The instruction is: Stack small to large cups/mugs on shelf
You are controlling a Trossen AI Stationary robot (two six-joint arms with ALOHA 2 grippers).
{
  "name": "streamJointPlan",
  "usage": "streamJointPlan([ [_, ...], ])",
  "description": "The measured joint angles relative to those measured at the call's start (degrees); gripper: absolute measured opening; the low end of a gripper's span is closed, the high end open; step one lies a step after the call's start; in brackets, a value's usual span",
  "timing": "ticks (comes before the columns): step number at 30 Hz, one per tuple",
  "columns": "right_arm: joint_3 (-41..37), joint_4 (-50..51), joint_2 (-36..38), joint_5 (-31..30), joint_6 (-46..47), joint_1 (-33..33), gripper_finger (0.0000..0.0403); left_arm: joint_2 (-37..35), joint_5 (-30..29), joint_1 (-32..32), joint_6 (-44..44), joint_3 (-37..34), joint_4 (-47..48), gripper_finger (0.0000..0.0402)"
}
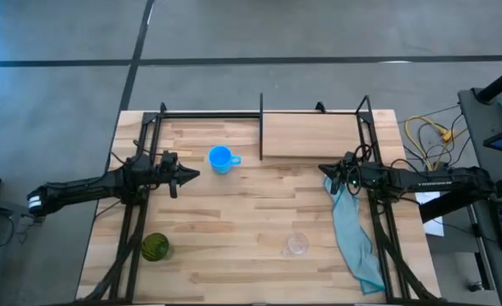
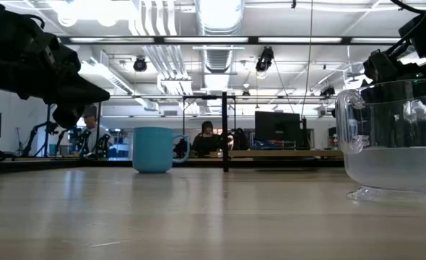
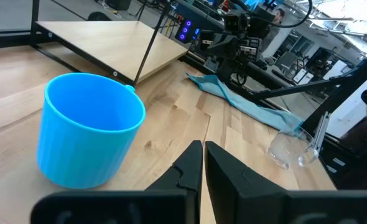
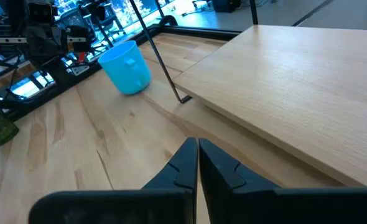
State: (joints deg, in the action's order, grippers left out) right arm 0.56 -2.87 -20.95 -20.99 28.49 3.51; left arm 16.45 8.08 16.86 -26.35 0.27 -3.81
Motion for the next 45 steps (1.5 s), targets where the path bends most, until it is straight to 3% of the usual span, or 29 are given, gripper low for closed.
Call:
streamJointPlan([
  [14,0.0,-0.4,0.0,0.2,0.1,0.0,0.0009,0.0,0.0,0.0,0.0,0.0,0.0,0.0004],
  [17,-0.1,-2.5,0.0,2.8,6.4,0.0,0.0009,0.0,0.0,0.0,0.0,0.0,0.0,0.0004],
  [21,-0.1,-15.5,0.0,7.3,12.2,0.0,0.0009,0.0,0.0,0.0,0.0,0.0,0.0,0.0004],
  [26,0.5,-43.5,-0.2,7.7,7.1,-2.0,0.0009,0.0,0.0,0.0,0.0,0.0,0.0,0.0004],
  [28,4.2,-47.1,-0.9,7.4,3.3,-3.8,0.0009,0.0,0.0,0.0,0.0,0.0,0.0,0.0004],
  [31,14.2,-34.9,-2.7,5.2,-2.2,-7.6,0.0009,0.0,0.0,0.0,0.1,0.0,0.0,0.0004],
  [37,42.0,10.9,-19.8,-11.2,1.4,-15.7,0.0009,-0.1,-0.1,0.0,-0.1,0.0,-0.3,0.0004],
  [41,57.2,28.5,-33.2,-12.0,4.3,-17.2,0.0009,0.0,-1.7,0.0,1.1,0.0,-0.4,0.0004],
  [45,69.1,38.7,-45.3,-11.6,4.5,-17.3,0.0009,-0.2,-1.7,0.0,1.5,0.2,-0.3,0.0004],
])
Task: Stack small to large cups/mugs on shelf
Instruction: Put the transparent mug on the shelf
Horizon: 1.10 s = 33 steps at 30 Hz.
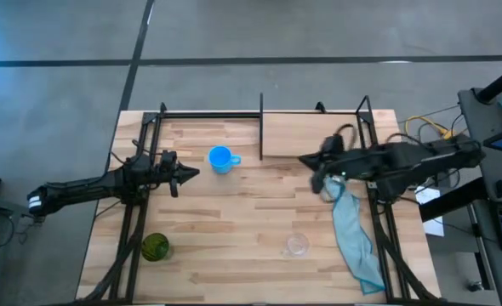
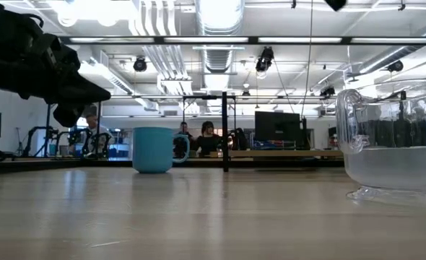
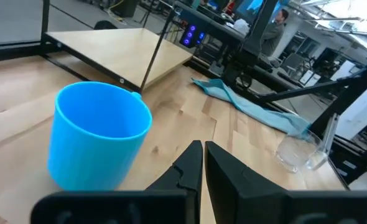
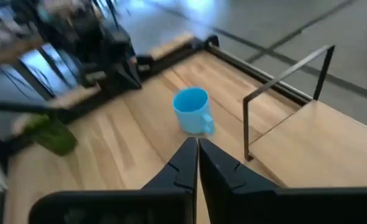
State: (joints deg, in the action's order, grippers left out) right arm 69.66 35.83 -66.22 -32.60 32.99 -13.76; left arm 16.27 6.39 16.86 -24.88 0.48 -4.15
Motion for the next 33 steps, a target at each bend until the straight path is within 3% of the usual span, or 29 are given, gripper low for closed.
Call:
streamJointPlan([
  [6,14.8,2.9,-15.3,2.1,-8.7,0.0,0.0009,1.0,1.7,-0.1,-4.2,5.0,1.0,0.0004],
  [10,26.5,17.1,-23.4,14.3,-17.8,0.0,0.0009,2.6,3.1,-0.2,2.1,16.3,11.8,0.0004],
  [12,32.6,28.5,-27.1,17.9,-15.2,0.0,0.0009,4.6,2.3,-0.2,6.5,24.2,20.7,0.0004],
  [17,44.3,55.1,-34.4,17.6,-1.1,-1.1,0.0009,11.7,-2.0,-0.2,14.5,43.1,36.3,0.0004],
  [22,44.7,45.3,-34.9,25.1,-7.0,-3.3,0.0009,17.1,-3.9,-0.1,19.2,54.7,40.4,0.0004],
  [25,44.8,44.8,-35.0,25.6,-12.0,-4.2,0.0009,18.4,-4.6,-0.1,20.5,58.7,40.5,0.0004],
  [33,44.8,44.4,-36.9,25.4,-9.4,-5.0,0.0009,17.0,-5.4,-0.1,20.8,62.3,40.7,0.0004],
])
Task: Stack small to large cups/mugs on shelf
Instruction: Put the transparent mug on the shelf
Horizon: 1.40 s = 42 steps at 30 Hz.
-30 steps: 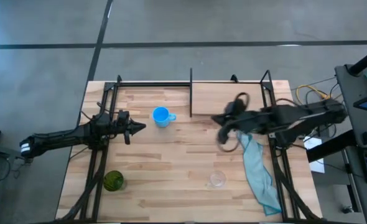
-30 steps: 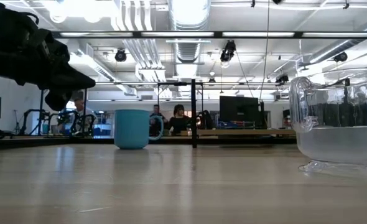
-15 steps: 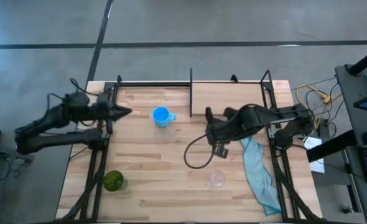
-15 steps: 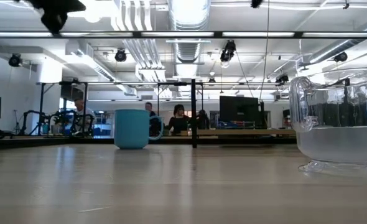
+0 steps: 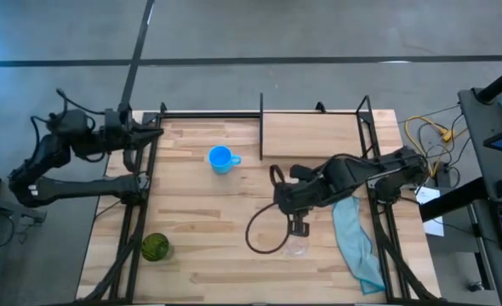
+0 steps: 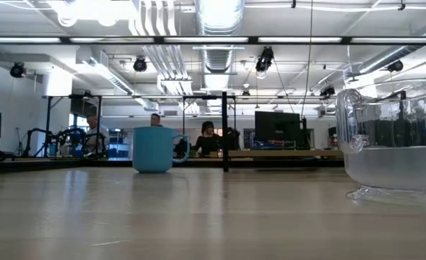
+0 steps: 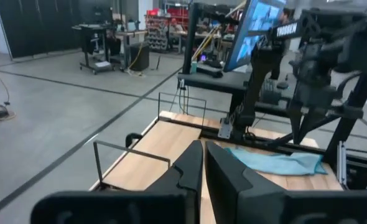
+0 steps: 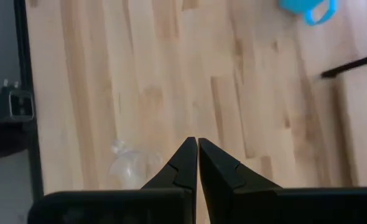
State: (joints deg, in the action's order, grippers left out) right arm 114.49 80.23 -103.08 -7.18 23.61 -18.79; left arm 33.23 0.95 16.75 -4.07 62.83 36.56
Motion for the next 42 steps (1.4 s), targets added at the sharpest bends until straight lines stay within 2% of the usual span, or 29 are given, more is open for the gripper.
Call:
streamJointPlan([
  [4,-0.5,2.7,-2.4,1.1,0.4,0.5,0.0019,-2.5,0.0,0.0,-0.2,-0.3,0.0,0.0004],
  [12,-0.8,9.9,-9.1,1.9,0.5,1.3,0.0074,-6.8,0.0,0.0,-3.0,-0.3,-0.1,0.0004],
  [17,-1.0,9.3,-13.1,11.2,3.4,0.8,0.0096,-9.1,0.0,0.0,-3.0,-0.4,0.0,0.0004],
  [24,-1.0,9.8,-19.6,15.1,3.1,-2.6,0.01,-11.2,0.0,0.0,-3.0,-0.4,0.0,0.0004],
  [29,-1.1,9.8,-21.7,14.6,2.3,-4.3,0.01,-11.6,0.0,0.0,-3.0,-0.4,0.0,0.0004],
  [34,-1.1,9.8,-21.8,9.4,2.3,-4.5,0.01,-11.7,0.0,0.0,-3.0,-0.4,0.0,0.0004],
  [42,-1.5,8.9,-21.8,8.7,0.3,-3.6,0.01,-11.8,0.3,0.0,-3.0,-0.4,0.0,0.0004],
])
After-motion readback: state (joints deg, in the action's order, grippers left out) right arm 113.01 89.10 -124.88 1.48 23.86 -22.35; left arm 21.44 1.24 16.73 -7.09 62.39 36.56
